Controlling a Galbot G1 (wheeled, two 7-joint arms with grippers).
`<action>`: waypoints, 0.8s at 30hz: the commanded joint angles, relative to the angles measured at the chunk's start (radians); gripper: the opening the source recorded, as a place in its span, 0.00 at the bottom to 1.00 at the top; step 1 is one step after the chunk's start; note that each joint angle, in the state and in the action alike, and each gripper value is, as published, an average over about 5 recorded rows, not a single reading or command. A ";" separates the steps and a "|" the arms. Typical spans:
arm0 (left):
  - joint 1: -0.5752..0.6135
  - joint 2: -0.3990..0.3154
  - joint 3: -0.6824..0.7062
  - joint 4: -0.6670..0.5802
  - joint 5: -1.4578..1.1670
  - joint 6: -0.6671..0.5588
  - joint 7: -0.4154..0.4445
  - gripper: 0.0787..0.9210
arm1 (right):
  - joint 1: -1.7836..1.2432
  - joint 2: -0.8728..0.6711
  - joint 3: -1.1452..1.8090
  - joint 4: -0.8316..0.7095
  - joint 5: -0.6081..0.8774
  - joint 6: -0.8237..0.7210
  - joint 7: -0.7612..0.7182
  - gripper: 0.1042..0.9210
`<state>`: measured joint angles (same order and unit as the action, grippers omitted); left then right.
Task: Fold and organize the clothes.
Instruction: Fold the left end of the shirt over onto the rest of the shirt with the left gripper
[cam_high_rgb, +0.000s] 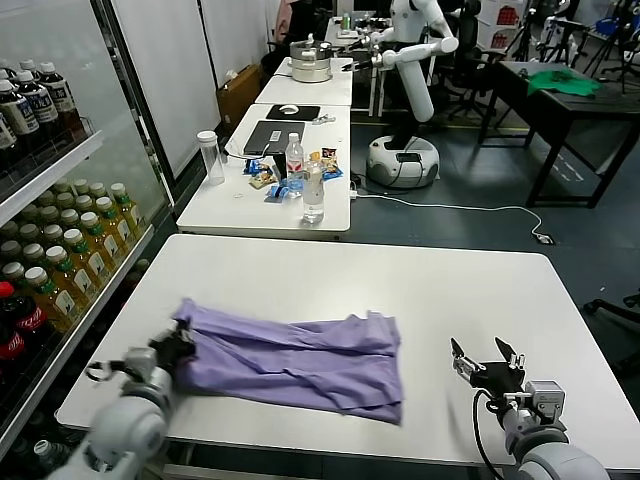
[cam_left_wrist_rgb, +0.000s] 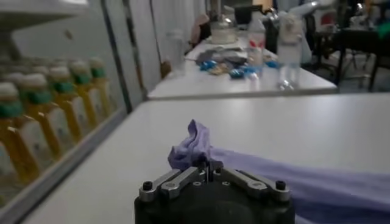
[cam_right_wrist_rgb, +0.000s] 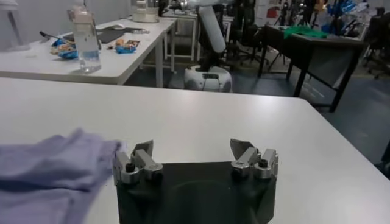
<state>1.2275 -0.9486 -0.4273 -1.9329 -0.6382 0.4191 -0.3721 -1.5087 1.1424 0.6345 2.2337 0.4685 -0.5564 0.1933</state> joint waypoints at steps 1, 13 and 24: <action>0.015 0.050 -0.194 -0.222 -0.445 0.033 0.011 0.03 | -0.007 -0.001 0.005 0.005 0.003 0.001 0.000 0.88; -0.028 -0.199 0.163 -0.318 -0.612 0.012 -0.017 0.03 | -0.037 0.002 0.020 0.022 0.000 0.004 0.000 0.88; -0.169 -0.345 0.328 -0.081 -0.589 -0.015 -0.048 0.03 | -0.043 0.006 0.022 0.023 -0.005 0.005 -0.001 0.88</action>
<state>1.1689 -1.1427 -0.2795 -2.1517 -1.1687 0.4141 -0.4079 -1.5491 1.1481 0.6555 2.2557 0.4638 -0.5513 0.1924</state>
